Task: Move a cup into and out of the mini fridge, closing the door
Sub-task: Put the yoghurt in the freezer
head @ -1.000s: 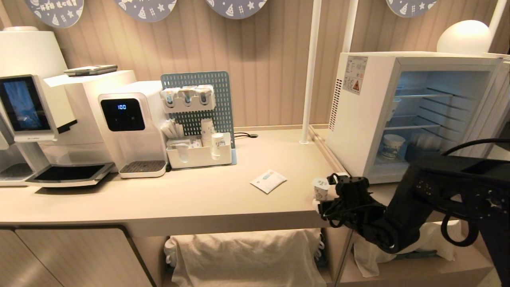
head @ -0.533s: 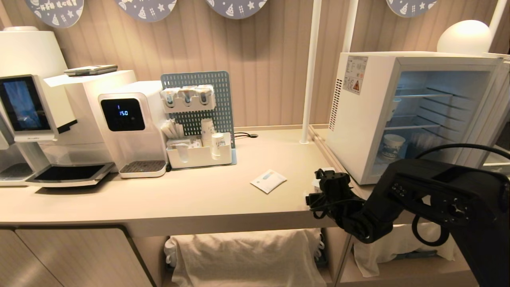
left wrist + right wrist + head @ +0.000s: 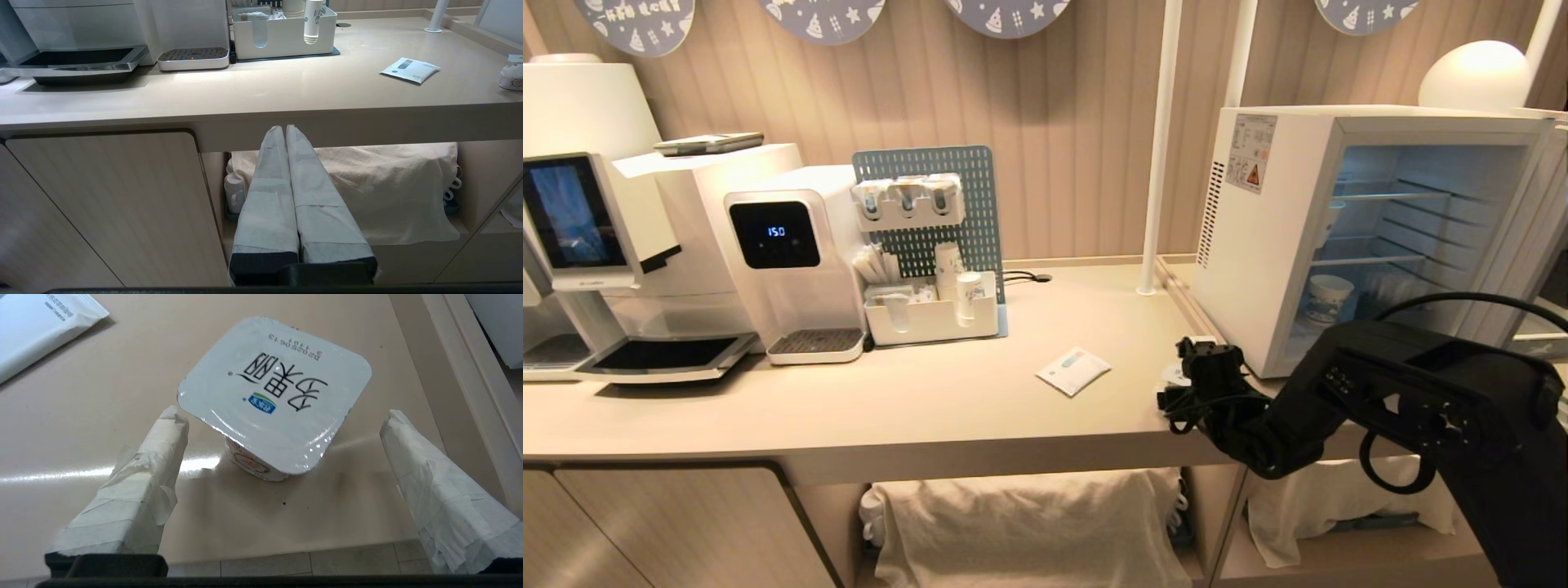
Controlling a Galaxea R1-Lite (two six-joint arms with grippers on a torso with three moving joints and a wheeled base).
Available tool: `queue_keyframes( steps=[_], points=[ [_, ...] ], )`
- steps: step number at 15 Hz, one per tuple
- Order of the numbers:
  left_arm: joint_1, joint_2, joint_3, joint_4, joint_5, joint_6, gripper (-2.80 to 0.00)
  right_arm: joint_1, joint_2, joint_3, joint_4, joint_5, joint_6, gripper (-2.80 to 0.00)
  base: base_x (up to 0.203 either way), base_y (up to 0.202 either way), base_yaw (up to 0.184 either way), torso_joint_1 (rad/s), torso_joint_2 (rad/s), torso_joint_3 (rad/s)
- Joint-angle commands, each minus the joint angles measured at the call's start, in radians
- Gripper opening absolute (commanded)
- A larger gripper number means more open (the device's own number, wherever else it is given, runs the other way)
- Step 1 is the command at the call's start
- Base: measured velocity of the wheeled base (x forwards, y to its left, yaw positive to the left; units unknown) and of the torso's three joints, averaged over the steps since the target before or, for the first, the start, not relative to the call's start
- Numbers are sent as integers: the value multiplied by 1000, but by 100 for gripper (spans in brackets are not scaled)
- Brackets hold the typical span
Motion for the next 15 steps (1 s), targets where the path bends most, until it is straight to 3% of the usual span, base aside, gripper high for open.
queue_keyframes(
  steps=[1,6,13,14,15],
  points=[
    [0,2,2,0,0,0,-280,-1,8,-33,2,-2,1,0,0,0,0,0,0,0],
    [0,2,2,0,0,0,-280,-8,66,-173,98,-3,-24,0,0,0,0,0,0,0],
    [-1,2,2,0,0,0,-280,-38,88,-222,137,-3,-42,0,0,0,0,0,0,0],
    [0,2,2,0,0,0,-280,-38,89,-223,137,-3,-47,-280,0,0,0,0,0,0],
    [0,2,2,0,0,0,-280,-38,89,-223,137,-2,-48,-280,0,0,0,0,0,0]
  ],
)
